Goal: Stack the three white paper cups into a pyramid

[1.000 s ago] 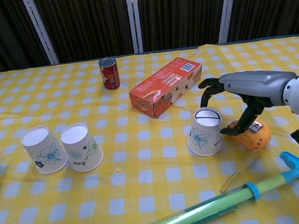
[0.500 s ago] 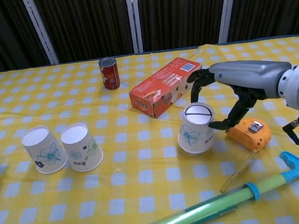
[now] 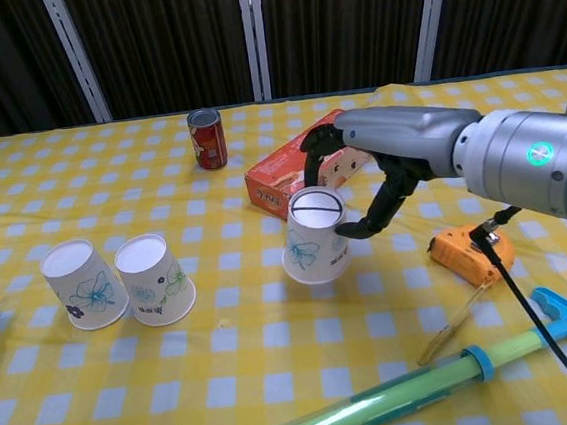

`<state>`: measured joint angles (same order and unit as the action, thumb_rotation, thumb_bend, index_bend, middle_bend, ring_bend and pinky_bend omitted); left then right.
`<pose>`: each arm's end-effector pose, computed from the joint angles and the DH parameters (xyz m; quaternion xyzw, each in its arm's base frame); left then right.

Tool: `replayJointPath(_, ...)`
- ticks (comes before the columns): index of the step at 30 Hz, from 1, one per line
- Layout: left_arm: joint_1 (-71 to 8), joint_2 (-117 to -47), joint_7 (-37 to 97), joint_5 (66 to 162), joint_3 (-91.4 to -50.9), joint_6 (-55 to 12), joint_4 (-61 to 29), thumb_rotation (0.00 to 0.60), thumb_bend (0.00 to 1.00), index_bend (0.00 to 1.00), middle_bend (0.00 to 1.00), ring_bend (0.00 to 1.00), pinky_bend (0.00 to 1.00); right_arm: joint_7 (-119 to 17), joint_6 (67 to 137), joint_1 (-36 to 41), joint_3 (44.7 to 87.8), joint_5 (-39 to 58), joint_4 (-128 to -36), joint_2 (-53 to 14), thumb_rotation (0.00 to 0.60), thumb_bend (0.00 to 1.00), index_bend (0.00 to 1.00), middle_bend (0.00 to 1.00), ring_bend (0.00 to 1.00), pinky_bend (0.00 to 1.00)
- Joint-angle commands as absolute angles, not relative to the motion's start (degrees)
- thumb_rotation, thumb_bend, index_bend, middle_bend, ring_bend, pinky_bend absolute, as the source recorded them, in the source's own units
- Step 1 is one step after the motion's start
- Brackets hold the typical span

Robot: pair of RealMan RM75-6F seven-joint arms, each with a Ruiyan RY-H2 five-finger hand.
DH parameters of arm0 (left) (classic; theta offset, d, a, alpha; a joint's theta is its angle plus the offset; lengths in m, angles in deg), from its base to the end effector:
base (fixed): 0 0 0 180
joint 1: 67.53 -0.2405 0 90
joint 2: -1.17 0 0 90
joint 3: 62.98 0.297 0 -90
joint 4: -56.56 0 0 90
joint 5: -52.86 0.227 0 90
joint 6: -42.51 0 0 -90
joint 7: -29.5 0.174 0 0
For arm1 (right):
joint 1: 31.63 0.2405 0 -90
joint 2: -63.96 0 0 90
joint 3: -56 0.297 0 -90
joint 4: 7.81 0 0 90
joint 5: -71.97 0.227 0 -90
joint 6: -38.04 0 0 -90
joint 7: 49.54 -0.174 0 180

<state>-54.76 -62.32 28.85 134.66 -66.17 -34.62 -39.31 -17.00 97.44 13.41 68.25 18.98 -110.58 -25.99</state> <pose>-0.3281 0.2615 0.1416 -0.6163 -0.4192 -0.3947 0.5373 -0.0910 -0.3549 -0.0541 0.7443 -0.4140 0.3893 0.3507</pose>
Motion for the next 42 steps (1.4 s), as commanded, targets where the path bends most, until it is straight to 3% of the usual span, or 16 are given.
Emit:
replayJointPath(1,-54.6,-62.4,28.6,134.2,-66.4,-34.2,-39.0,0.6,0.27,0.0,0.0,0.0,0.0,-15.3,97.0,15.5,69.3,20.6,-109.4,-28.4,0.6,0.23,0.43,0.08,0.0,0.04)
replayJointPath(15,-54.4,-62.3,27.5,133.8,-66.7,-33.4,-38.4,0.6,0.27,0.0,0.0,0.0,0.0,-13.6,98.0,19.1,69.9,24.0,-102.8,-33.7,0.6,0.23,0.41,0.08,0.0,0.04)
replayJointPath(26,-54.4,-62.6,28.7,134.3,-66.4,-33.4,-38.7,0.6,0.27,0.0,0.0,0.0,0.0,-11.3,99.7,18.6,68.2,23.9,-105.8,-30.9,0.6,0.18,0.15,0.0,0.0,0.0)
replayJointPath(33,-54.5,-62.9,29.9,134.5,-66.2,-33.7,-39.0,0.6,0.27,0.0,0.0,0.0,0.0,-12.3,103.7,14.7,64.9,20.3,-110.9,-24.8,0.6,0.17,0.13,0.0,0.0,0.0)
replayJointPath(42,-54.5,-64.0,32.8,135.2,-65.9,-34.3,-39.6,0.6,0.27,0.0,0.0,0.0,0.0,-28.9,115.4,1.0,55.5,1.7,-108.1,-11.8,0.6,0.17,0.11,0.0,0.0,0.0)
